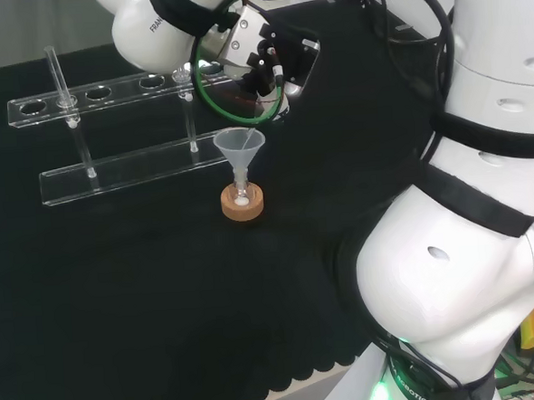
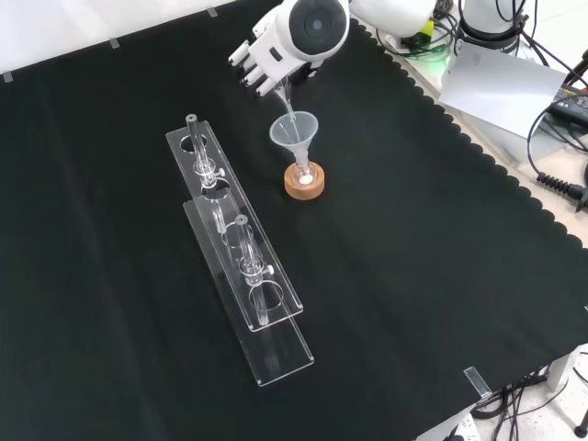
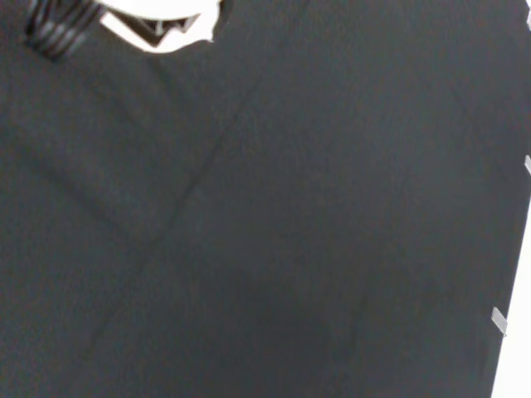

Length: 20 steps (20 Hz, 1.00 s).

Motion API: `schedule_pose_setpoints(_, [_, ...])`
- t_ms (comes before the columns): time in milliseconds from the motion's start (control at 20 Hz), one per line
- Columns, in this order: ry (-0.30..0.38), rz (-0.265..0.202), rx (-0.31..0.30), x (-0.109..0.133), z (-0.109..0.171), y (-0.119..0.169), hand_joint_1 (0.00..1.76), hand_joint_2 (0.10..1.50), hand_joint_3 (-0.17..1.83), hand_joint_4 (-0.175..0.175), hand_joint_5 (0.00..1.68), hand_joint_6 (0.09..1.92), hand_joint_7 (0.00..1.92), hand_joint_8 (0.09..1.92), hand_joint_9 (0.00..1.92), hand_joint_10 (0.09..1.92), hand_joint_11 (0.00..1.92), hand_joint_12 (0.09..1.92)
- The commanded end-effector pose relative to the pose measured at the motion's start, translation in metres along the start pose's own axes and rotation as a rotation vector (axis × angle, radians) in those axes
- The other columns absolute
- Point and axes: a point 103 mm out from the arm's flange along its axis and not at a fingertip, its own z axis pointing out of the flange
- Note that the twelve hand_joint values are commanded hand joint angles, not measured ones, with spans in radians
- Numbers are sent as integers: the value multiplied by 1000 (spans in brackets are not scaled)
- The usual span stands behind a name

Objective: Pour all the NaCl from the weighing funnel into the round-bottom flask.

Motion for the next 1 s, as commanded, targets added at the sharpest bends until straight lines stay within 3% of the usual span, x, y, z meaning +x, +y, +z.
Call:
schedule_pose_setpoints(50, [-26, 2, 6, 3, -4, 0, 1062, 706, 742, 175, 1077, 1051, 616, 665, 855, 511, 483, 1275])
schedule_pose_setpoints(1000, [-161, 21, 38, 11, -23, -4, 1064, 702, 743, 175, 1083, 1043, 606, 660, 840, 509, 468, 1274])
